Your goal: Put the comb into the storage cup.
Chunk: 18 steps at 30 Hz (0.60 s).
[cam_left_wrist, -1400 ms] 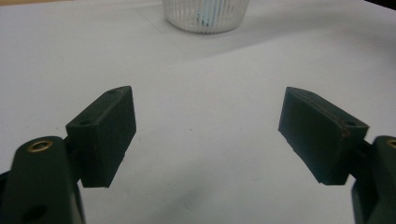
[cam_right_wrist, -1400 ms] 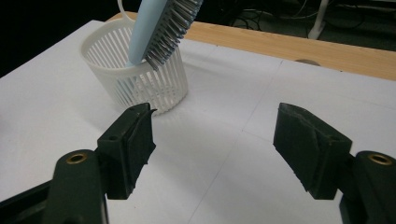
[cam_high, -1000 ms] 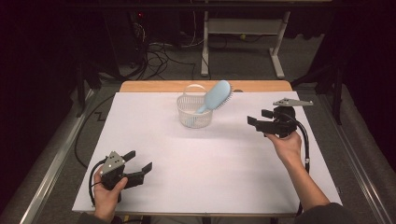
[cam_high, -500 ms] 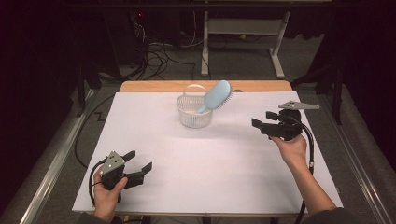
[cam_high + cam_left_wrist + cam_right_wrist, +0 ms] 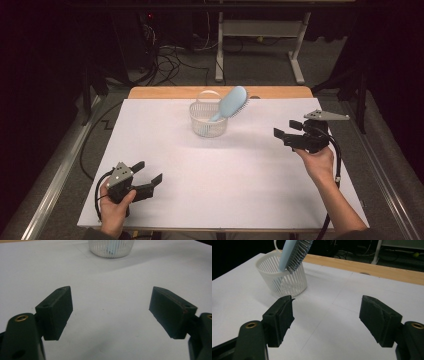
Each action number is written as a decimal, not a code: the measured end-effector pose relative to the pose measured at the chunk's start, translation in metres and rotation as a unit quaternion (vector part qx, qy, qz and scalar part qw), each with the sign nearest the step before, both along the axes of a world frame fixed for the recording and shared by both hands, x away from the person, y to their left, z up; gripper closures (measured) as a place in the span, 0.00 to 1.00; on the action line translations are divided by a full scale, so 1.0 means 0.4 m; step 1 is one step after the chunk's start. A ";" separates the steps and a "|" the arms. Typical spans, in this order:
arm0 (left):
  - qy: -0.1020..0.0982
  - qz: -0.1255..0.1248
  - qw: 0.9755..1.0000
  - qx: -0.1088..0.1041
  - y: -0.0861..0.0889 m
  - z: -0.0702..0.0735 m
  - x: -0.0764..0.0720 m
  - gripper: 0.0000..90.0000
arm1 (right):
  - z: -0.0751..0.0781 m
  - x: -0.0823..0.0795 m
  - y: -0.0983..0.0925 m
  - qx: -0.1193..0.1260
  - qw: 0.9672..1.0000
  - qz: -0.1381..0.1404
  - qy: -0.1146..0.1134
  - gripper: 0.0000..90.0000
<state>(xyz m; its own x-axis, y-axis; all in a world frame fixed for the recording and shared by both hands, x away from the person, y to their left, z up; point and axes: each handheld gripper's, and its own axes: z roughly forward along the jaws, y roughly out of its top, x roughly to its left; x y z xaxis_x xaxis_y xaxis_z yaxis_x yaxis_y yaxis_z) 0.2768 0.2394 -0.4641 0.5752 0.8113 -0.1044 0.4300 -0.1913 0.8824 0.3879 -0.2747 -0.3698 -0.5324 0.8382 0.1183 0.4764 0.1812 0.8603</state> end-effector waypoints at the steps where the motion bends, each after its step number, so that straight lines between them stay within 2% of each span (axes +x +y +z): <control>1: 0.000 0.000 1.000 0.000 0.000 0.000 0.000 0.22 | 0.001 -0.001 0.000 0.000 1.000 0.001 -0.001 0.31; 18: -0.001 0.003 1.000 -0.001 0.002 0.001 -0.002 0.22 | 0.007 -0.032 -0.015 -0.005 1.000 -0.001 -0.019 0.27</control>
